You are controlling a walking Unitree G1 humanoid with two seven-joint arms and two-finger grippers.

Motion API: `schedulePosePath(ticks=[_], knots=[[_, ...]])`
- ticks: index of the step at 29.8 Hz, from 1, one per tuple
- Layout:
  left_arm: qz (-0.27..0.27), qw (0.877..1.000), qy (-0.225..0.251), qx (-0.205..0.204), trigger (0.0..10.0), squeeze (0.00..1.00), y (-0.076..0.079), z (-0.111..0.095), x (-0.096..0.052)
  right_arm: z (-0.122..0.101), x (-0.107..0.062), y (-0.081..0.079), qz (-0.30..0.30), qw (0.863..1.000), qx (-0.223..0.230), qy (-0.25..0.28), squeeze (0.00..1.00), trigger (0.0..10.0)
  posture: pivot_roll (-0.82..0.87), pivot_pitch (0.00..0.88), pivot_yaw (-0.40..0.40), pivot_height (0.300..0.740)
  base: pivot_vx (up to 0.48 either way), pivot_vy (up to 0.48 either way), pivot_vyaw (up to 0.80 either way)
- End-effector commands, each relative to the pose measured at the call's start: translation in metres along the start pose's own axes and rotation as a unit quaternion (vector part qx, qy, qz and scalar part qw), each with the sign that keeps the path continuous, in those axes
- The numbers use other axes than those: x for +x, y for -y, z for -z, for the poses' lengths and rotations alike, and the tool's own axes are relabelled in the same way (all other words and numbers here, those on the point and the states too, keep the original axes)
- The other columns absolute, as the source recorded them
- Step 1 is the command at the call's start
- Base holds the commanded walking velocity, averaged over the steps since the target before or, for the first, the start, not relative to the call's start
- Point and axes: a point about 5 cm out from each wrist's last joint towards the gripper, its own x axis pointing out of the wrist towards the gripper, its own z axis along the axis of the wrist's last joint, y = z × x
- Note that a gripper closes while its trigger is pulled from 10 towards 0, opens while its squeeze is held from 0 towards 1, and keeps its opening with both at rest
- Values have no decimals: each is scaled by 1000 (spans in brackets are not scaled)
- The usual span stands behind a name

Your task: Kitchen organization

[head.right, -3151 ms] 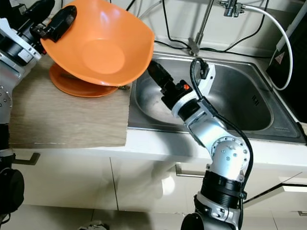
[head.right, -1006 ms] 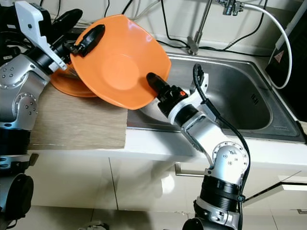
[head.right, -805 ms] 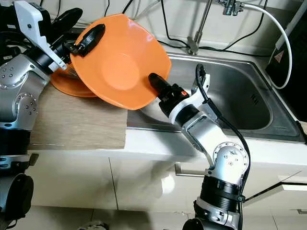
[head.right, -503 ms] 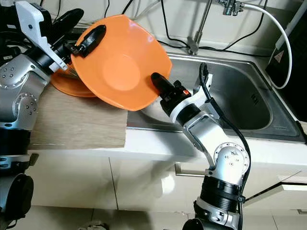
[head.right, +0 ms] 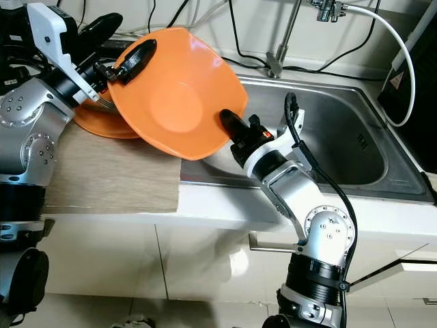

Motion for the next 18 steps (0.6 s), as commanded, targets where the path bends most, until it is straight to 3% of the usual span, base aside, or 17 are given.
schedulePosePath(ticks=[1,4,5,8,10,12,14,15,17,18], knots=[[-2,1000,11,9,10000,1000,-1,-6,3,-8,-1,-3,-3,1000,-2,21,0,0,12,25,-63,740,0,0,0],[-20,1000,22,9,10000,1000,-3,-9,4,-15,-1,2,25,999,-8,44,0,0,12,26,-63,740,0,0,0],[-25,999,35,-1,10000,0,-4,-13,4,-21,-1,5,43,997,-14,63,0,0,12,26,-63,740,0,0,0],[-27,997,68,-41,10000,0,-5,-22,5,-44,-2,13,86,987,-38,130,0,0,15,26,-63,740,0,0,0],[-25,996,70,-43,10000,0,-5,-23,5,-49,-3,13,89,985,-41,144,0,0,15,26,-63,740,0,0,0],[-16,997,61,-37,10000,0,-3,-21,3,-74,-9,13,111,972,-87,190,0,0,15,26,-60,740,0,0,0],[-13,1000,25,-8,10000,0,0,-10,-3,-101,-16,6,147,939,-233,205,0,0,12,26,-57,740,0,0,0],[-9,1000,4,9,10000,0,2,-4,-7,-110,-17,2,164,914,-316,196,0,0,12,26,-57,740,0,0,0],[6,1000,-22,20,10000,0,7,4,-11,-120,-16,0,186,875,-411,175,0,0,3,28,-54,740,0,0,0],[26,999,-42,12,10000,0,13,9,-14,-125,-13,1,195,858,-446,163,0,4196,3,28,-53,740,0,0,0]])
